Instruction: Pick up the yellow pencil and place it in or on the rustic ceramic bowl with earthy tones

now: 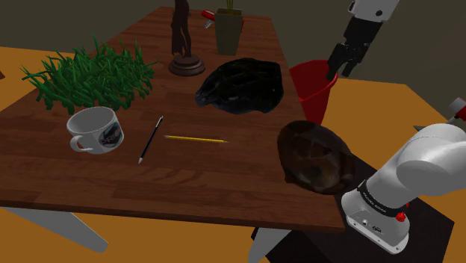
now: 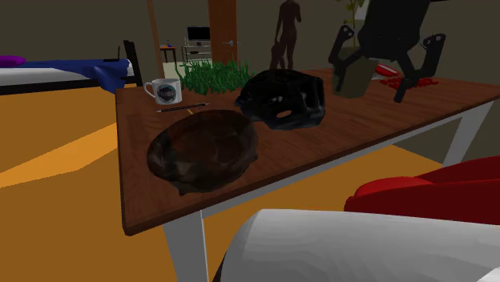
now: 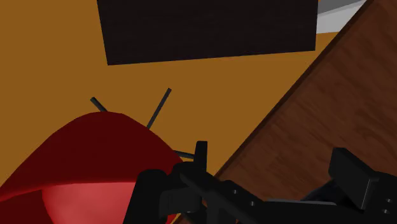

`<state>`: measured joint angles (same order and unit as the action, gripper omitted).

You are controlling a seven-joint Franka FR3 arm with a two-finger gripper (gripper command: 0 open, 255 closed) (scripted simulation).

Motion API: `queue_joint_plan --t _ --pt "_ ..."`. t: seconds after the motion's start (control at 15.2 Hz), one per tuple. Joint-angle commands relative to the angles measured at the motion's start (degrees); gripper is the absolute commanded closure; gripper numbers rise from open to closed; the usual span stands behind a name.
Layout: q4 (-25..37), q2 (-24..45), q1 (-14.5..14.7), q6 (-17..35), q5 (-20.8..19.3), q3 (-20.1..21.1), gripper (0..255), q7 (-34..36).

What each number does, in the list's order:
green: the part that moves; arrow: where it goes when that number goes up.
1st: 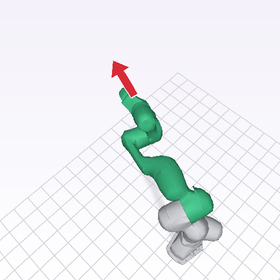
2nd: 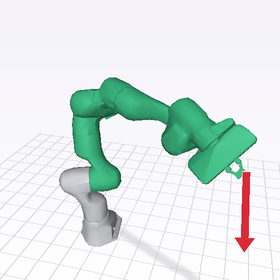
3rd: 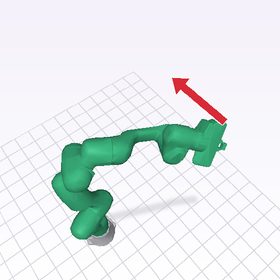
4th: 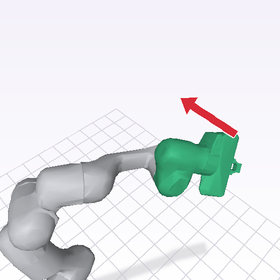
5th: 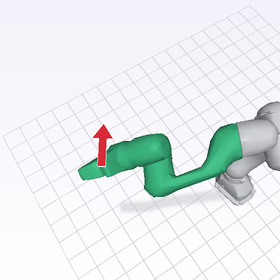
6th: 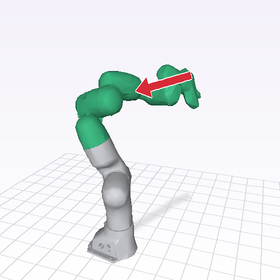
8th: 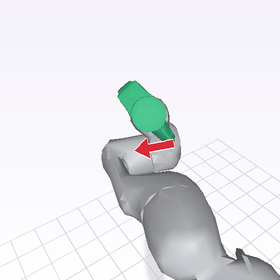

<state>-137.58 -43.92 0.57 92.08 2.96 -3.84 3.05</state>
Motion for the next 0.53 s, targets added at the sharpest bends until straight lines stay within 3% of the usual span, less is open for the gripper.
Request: queue_joint_plan --t 0.0,0.46 --pt "0.00 0.00 0.00 0.00 0.00 0.00 0 0.00" --pt "1.69 8.30 6.32 8.20 3.01 4.74 0 -3.35"
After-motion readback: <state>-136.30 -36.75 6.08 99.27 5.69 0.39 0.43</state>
